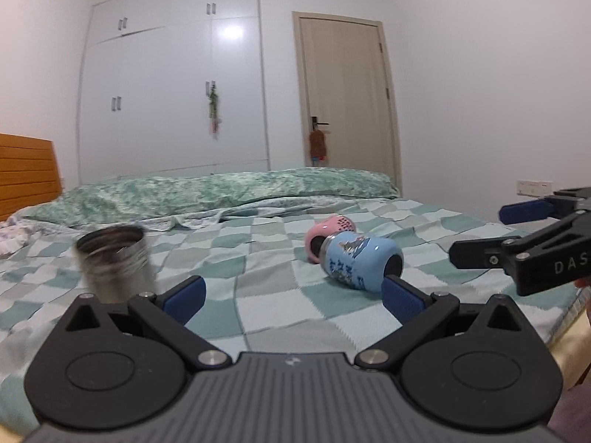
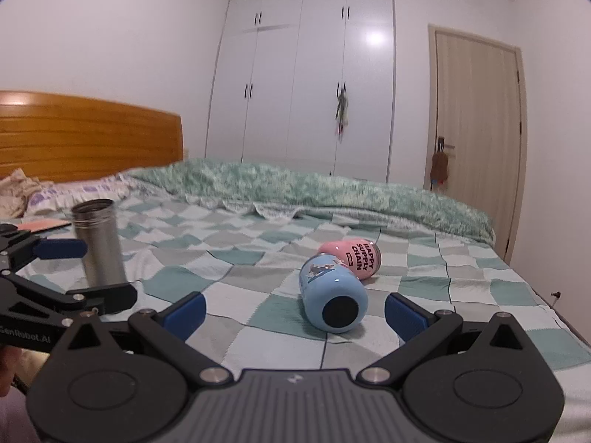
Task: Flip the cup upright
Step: 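Move the right tool to the lying light-blue cup and close on it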
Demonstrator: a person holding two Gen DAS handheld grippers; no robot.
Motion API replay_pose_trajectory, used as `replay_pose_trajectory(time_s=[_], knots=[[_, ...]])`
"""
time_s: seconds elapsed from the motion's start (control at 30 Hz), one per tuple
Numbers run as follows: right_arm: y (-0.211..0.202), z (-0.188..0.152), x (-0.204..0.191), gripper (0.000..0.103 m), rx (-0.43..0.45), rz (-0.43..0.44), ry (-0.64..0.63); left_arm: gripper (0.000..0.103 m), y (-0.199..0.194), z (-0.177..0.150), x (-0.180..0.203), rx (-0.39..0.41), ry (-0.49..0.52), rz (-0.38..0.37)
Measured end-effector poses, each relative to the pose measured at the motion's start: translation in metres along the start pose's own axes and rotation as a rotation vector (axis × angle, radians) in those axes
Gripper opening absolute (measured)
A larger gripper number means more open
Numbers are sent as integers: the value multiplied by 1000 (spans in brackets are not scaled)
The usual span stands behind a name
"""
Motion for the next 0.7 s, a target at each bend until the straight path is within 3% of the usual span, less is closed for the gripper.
replay_pose_trajectory(time_s=[0.17,0.37,0.7], knots=[[40,22,14,103,-130,-5,-8,103,43,15,-6,-24,-4,-49],[103,40,28,103,-280,-18,-9,103,101,15,-17,-127,-24,-61],[209,34,46,103,-512,-36,6,103,186,8,-25,-218,-62,-79]])
Point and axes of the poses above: each gripper's, at about its wrist camera, not at the fingertips, and y roughly the way its jaws point, x to its right, z to its top, the point moved 7 cm from there along y, roughly the way its jaws point, and after that the axes turned 2 degrees about -x, right-handed, at the moved point
